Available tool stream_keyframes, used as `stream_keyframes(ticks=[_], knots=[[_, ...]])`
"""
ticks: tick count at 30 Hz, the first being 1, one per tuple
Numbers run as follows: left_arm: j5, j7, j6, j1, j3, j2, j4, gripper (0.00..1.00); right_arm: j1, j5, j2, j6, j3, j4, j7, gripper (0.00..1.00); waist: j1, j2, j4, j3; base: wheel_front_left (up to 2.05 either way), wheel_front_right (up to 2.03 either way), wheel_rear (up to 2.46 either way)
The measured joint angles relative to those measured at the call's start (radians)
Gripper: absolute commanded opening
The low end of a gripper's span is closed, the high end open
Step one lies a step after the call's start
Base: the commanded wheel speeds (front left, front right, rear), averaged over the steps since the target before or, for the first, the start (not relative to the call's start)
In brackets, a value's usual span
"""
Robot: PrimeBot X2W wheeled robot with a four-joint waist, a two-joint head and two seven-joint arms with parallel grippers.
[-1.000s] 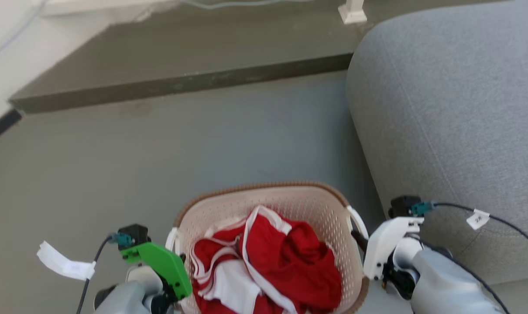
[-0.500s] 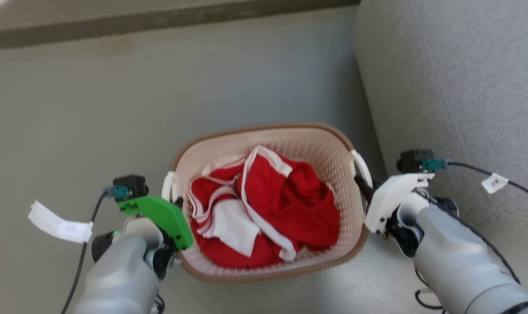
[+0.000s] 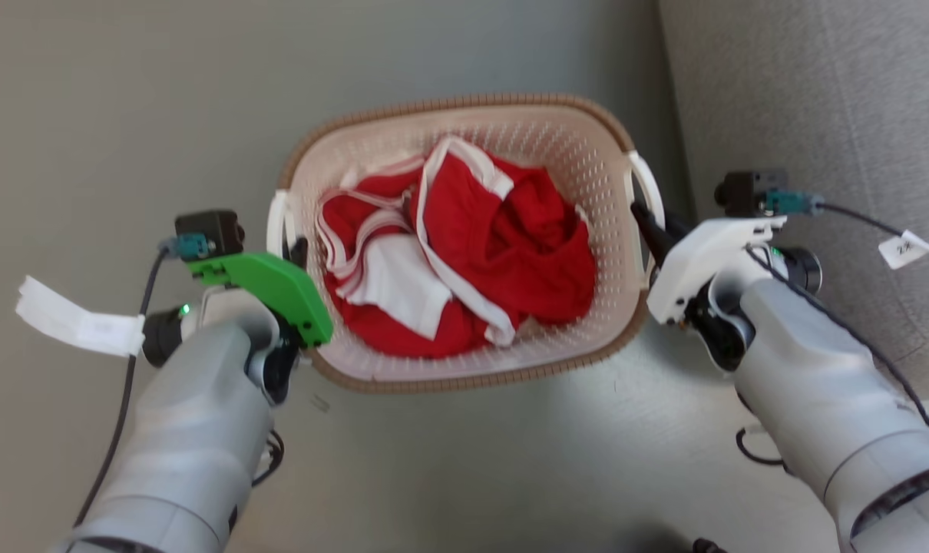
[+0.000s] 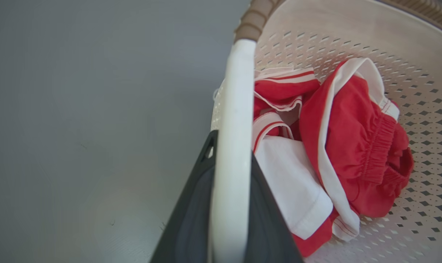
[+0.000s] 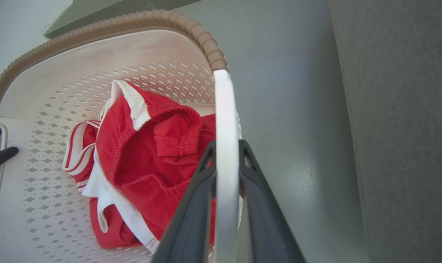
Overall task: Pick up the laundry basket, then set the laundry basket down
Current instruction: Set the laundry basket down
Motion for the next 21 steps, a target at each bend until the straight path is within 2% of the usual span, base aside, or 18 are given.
stream_keyframes(ticks=[9,21], knots=[[0.027,-0.041,0.023,-0.106,0.002,0.008,-0.014,0.00,-0.103,-0.033,-0.015,0.000,0.012,-0.016,-0.034,0.00,0.0000,0.0000,0.006,0.129,0.00,0.00,0.00],[0.033,-0.082,0.031,-0.178,0.019,0.015,-0.014,0.00,-0.187,-0.058,-0.027,0.000,0.029,-0.024,-0.057,0.00,0.0000,0.0000,0.018,0.267,0.00,0.00,0.00]])
